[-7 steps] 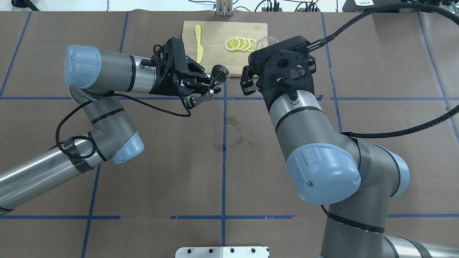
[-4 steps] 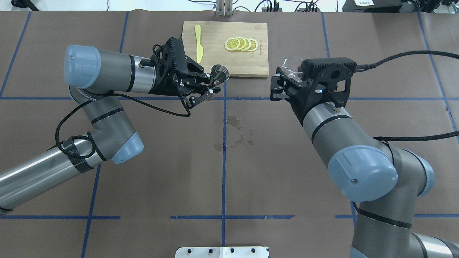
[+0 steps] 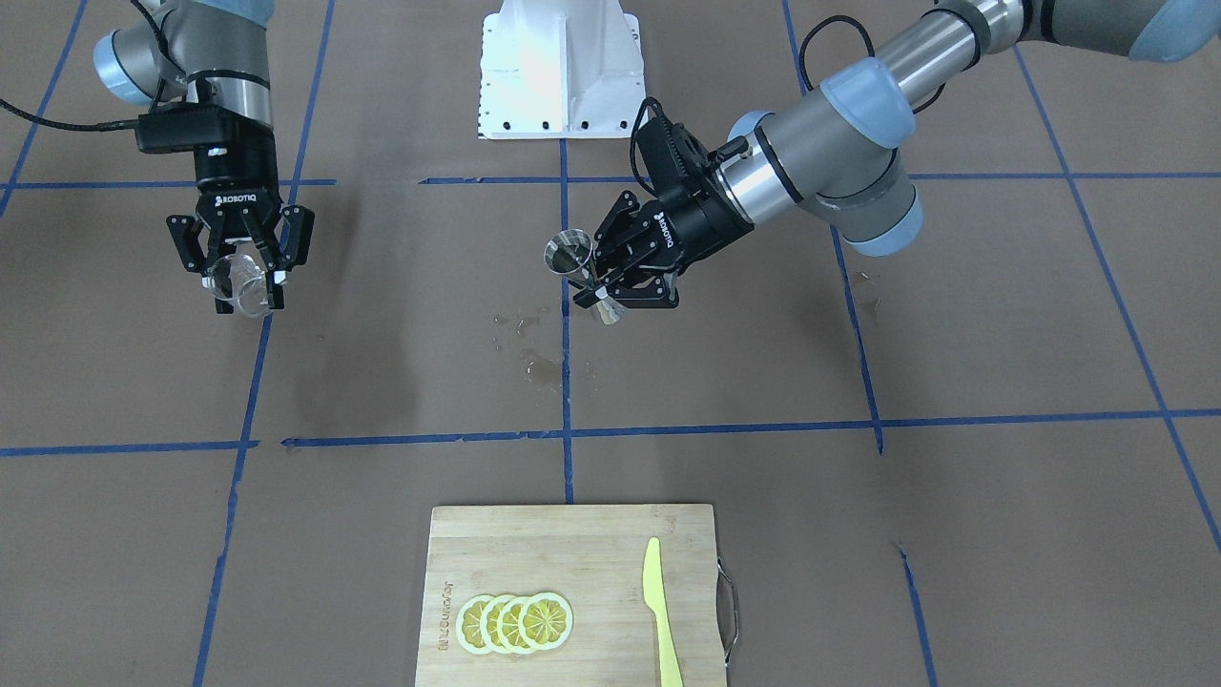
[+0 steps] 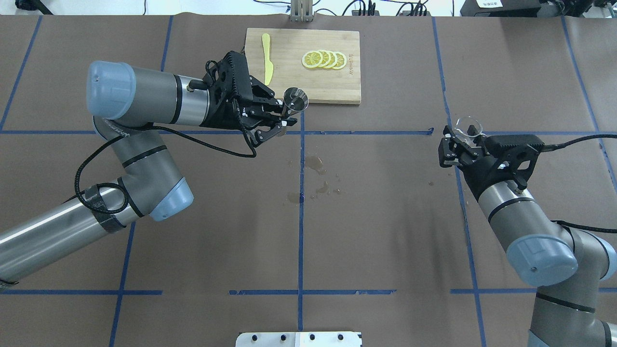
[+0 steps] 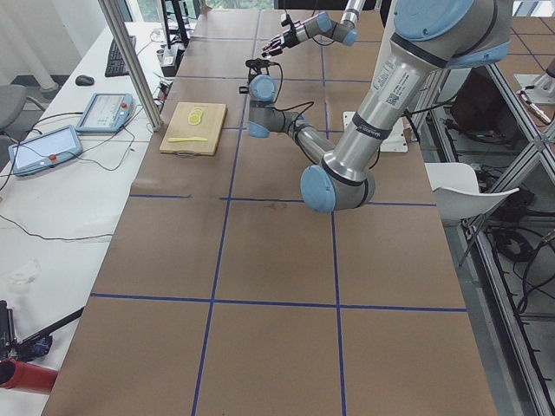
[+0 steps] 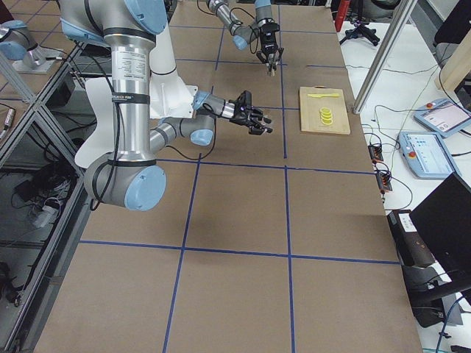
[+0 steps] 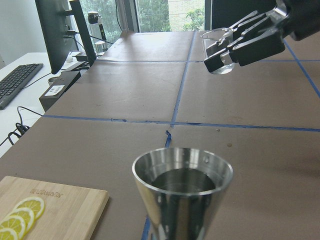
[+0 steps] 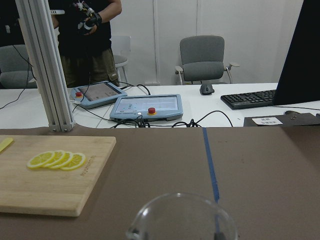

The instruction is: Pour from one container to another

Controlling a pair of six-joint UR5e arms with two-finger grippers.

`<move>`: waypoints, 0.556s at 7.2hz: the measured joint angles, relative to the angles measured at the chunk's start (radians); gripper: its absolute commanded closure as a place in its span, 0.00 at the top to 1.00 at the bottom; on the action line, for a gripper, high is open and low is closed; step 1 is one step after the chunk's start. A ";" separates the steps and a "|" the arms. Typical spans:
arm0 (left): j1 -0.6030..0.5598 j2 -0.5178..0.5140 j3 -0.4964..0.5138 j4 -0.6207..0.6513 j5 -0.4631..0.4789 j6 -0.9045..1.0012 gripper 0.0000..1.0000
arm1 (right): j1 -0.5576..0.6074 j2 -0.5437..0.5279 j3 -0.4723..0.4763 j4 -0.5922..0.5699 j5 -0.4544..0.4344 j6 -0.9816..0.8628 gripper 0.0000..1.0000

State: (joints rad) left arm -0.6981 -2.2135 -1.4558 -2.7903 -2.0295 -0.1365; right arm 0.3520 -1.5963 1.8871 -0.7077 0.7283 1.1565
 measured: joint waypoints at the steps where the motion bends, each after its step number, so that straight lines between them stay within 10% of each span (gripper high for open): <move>1: 0.000 0.000 0.000 0.000 0.000 0.000 0.00 | -0.033 -0.008 -0.073 0.071 -0.048 0.006 0.00; 4: 0.000 0.004 0.000 0.000 0.000 0.001 0.00 | -0.108 -0.011 -0.235 0.213 -0.149 0.011 0.00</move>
State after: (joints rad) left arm -0.6982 -2.2096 -1.4557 -2.7903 -2.0295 -0.1359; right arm 0.2443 -1.6078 1.6519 -0.4952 0.5793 1.1671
